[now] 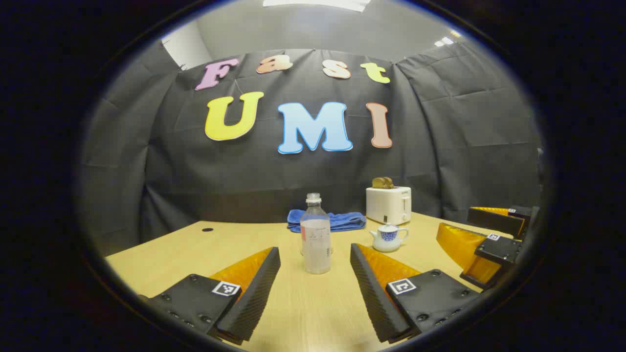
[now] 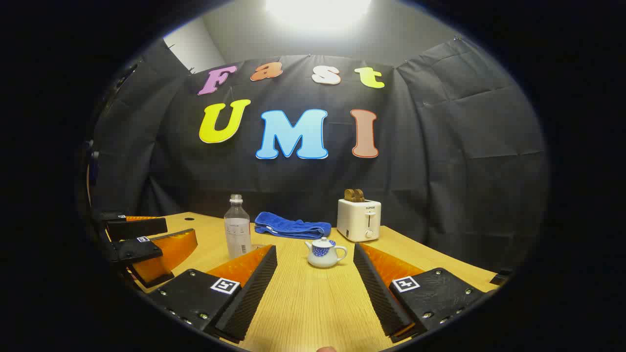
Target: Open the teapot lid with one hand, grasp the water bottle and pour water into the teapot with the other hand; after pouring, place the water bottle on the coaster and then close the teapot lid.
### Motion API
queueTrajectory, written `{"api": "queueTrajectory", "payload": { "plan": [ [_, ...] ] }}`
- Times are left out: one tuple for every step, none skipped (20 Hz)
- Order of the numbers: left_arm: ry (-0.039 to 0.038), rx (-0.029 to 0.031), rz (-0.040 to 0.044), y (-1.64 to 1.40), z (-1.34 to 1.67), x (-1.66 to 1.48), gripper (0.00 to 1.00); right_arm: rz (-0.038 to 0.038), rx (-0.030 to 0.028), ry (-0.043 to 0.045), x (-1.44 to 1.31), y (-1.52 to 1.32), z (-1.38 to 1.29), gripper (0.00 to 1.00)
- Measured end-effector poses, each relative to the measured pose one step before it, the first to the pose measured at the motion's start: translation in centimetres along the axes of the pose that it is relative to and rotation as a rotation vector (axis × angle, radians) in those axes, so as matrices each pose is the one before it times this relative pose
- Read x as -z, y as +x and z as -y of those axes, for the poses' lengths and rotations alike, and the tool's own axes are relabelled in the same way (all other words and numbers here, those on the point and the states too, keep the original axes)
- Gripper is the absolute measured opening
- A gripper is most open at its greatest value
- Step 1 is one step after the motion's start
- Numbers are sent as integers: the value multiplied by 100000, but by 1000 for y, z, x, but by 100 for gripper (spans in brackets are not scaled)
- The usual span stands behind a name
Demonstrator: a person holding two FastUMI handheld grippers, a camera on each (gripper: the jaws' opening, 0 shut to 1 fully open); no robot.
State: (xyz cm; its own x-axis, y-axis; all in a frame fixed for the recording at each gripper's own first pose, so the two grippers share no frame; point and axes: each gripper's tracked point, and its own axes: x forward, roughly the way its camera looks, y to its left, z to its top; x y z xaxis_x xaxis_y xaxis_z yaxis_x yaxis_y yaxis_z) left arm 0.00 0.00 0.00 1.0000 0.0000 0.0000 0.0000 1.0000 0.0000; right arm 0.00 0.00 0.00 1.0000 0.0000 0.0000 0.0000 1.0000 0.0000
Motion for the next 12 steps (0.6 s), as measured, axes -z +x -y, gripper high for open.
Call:
{"api": "queueTrajectory", "payload": {
  "plan": [
    [-354, 296, -443, 115, 108, 210, 96, -220, 1, -557, 31, 22, -7, 98],
    [-670, 333, -353, 104, 86, 139, 95, -65, -48, -729, 72, -4, 46, 98],
    [-879, 395, -262, 123, 63, 140, 95, 5, 246, -789, 17, 62, 80, 98],
    [-696, 29, -325, 41, 12, 66, 95, -143, 111, -603, -68, 120, 94, 98],
    [-407, -218, -230, 21, -165, 164, 95, -309, 150, -338, 24, 160, 107, 98],
    [-59, -439, -35, 45, -204, -116, 95, -252, -70, -127, -111, 95, 82, 98],
    [183, -394, 120, 7, -151, 71, 95, -240, -113, 20, -8, 174, -36, 98],
    [260, -356, 243, -46, -197, -149, 95, -268, -197, 241, -93, 169, -27, 98],
    [243, -270, 230, 94, -163, -129, 95, -482, -408, 388, 151, 176, -53, 98],
    [187, -250, 62, -42, -146, -55, 95, -613, -607, 417, 77, 93, -161, 98],
    [83, -172, -84, 55, -35, 182, 95, -648, -452, 253, 69, 225, -161, 98],
    [-41, -37, -62, -73, -37, -48, 95, -384, -237, -142, 77, 93, -79, 98]
  ]
}}
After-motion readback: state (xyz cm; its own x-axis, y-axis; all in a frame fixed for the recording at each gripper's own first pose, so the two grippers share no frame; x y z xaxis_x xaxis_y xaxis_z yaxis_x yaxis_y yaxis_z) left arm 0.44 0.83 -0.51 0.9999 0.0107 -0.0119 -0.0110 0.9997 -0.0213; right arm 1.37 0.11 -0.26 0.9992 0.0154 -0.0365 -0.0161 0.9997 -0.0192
